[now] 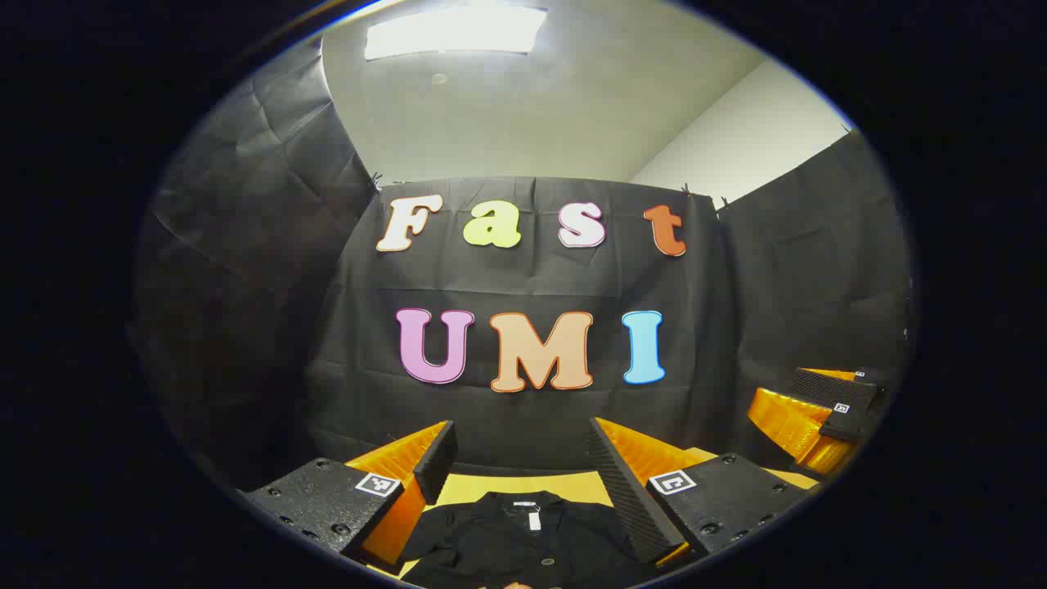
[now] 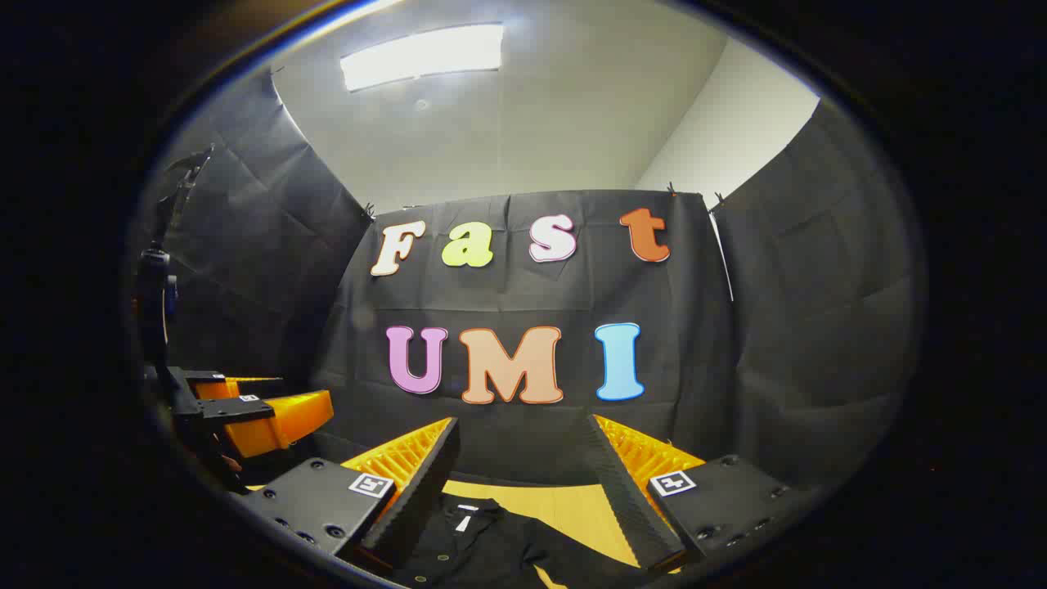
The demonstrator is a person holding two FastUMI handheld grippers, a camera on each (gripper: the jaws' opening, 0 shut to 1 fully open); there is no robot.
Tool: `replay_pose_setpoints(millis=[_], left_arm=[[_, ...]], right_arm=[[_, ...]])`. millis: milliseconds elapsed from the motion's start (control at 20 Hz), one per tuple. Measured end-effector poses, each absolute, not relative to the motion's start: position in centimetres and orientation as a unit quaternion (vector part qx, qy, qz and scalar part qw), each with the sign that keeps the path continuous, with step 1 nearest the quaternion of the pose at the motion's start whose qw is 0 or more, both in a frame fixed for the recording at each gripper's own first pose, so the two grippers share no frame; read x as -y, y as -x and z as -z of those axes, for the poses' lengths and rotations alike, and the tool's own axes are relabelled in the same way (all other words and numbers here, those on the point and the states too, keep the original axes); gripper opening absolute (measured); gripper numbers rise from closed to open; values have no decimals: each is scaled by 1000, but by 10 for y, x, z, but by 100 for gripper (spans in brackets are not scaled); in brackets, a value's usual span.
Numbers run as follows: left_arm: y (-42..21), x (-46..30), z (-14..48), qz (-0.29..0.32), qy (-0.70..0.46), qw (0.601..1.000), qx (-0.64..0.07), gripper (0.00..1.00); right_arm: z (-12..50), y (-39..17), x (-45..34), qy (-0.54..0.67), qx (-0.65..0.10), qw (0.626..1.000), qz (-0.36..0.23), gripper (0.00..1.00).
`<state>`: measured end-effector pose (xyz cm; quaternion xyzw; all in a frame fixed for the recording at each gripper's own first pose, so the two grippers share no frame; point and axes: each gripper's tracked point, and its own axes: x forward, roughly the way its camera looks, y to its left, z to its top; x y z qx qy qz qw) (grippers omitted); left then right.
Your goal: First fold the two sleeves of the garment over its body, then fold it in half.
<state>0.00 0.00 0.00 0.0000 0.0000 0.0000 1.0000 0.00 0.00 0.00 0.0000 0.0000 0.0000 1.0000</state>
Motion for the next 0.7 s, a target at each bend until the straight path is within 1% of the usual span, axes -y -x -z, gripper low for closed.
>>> replay_pose_setpoints(millis=[50, 300, 350, 400, 450, 700], left_arm=[[-1, 0, 2, -3, -3, 1000, -3, 95], [-6, 3, 9, -24, 5, 1000, -13, 95], [-7, 4, 10, -27, 5, 1000, -15, 94], [-9, 6, 12, -29, 4, 999, -17, 95], [-11, 8, 14, -30, 1, 999, -19, 95], [-20, 4, 16, -47, -10, 999, -17, 96]], right_arm=[[2, -3, 2, -2, -2, 1000, -2, 97], [4, -12, 10, 1, -6, 1000, -18, 97], [3, -13, 12, 6, -4, 1000, -22, 99], [3, -15, 14, 9, -1, 1000, -25, 97], [3, -16, 17, 9, -1, 1000, -29, 99], [17, -25, 24, -9, -10, 999, -52, 99]])
